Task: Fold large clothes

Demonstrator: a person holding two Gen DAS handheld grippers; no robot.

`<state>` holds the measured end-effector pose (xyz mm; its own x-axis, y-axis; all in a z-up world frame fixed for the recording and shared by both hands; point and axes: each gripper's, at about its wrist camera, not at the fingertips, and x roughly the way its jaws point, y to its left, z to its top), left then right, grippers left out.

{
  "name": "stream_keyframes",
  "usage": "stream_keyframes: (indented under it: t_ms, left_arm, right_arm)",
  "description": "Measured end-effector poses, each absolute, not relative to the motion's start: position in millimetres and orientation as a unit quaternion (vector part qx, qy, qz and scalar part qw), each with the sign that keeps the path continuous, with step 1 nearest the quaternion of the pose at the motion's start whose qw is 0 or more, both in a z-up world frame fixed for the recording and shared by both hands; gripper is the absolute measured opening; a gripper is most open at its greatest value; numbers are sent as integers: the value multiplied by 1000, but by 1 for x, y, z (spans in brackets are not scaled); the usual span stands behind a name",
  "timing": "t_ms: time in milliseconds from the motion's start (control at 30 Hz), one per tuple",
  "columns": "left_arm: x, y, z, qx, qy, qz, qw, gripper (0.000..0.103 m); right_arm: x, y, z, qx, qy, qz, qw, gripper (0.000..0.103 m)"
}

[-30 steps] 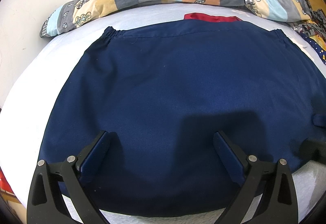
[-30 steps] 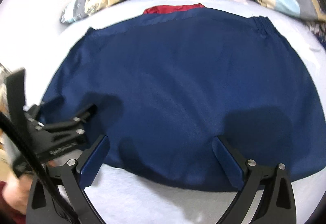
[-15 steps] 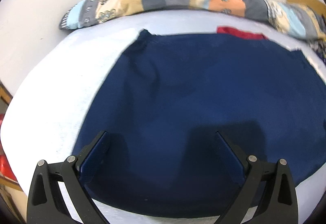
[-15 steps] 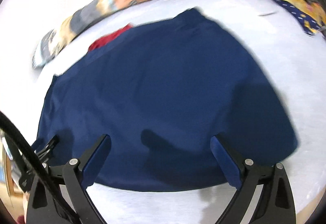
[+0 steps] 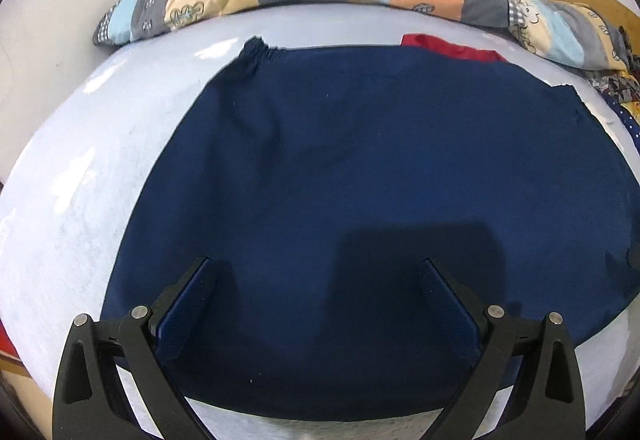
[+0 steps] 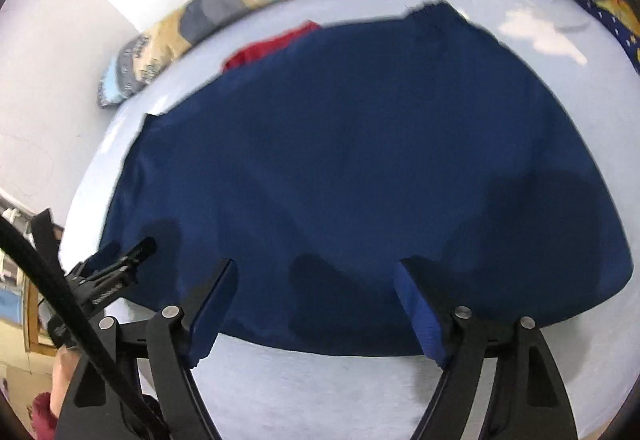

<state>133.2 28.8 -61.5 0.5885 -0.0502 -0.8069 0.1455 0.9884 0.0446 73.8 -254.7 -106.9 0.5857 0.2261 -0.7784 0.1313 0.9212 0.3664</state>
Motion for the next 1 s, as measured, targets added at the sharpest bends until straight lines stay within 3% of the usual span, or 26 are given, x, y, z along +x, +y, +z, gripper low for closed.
stream_keyframes:
  t_ms: [300, 1000]
  left_arm:
    - [112, 11, -34, 39, 380, -106, 918, 101]
    - [102, -32, -50, 137, 366, -136, 910, 101]
  right_arm:
    - [55, -226, -71, 105, 386, 27, 916, 82]
    - [85, -214, -105, 108, 447, 33, 888, 82]
